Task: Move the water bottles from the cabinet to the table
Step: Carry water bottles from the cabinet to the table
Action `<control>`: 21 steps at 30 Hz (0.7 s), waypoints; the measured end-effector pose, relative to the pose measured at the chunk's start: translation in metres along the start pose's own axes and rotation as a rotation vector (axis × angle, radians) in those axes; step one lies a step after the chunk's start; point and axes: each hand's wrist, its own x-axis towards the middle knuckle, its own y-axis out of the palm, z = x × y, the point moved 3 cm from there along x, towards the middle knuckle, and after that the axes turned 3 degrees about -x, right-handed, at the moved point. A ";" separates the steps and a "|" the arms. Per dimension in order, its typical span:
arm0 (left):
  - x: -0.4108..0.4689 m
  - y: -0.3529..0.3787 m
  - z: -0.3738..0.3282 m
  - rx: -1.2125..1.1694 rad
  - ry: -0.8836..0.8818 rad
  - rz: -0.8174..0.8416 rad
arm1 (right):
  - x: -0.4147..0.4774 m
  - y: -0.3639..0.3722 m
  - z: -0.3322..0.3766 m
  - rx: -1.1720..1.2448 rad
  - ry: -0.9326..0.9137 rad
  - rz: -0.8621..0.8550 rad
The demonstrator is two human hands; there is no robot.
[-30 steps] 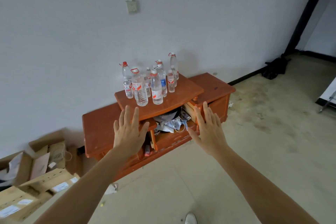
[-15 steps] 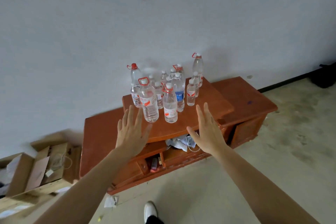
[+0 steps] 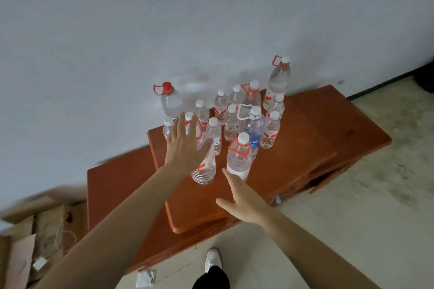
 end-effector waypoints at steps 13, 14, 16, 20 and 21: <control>0.004 0.023 0.066 -0.466 -0.002 -0.042 | 0.132 0.032 0.009 0.236 0.129 -0.075; -0.003 0.021 0.072 -0.530 -0.060 -0.051 | 0.138 0.031 0.013 0.245 0.088 -0.057; -0.017 0.017 0.082 -0.657 -0.199 -0.085 | 0.147 0.032 0.021 0.214 -0.011 -0.006; -0.033 0.013 0.108 -0.814 -0.492 -0.273 | 0.147 0.044 0.033 0.041 -0.130 0.028; -0.035 0.011 0.116 -0.821 -0.591 -0.330 | 0.144 0.049 0.036 -0.017 -0.157 0.033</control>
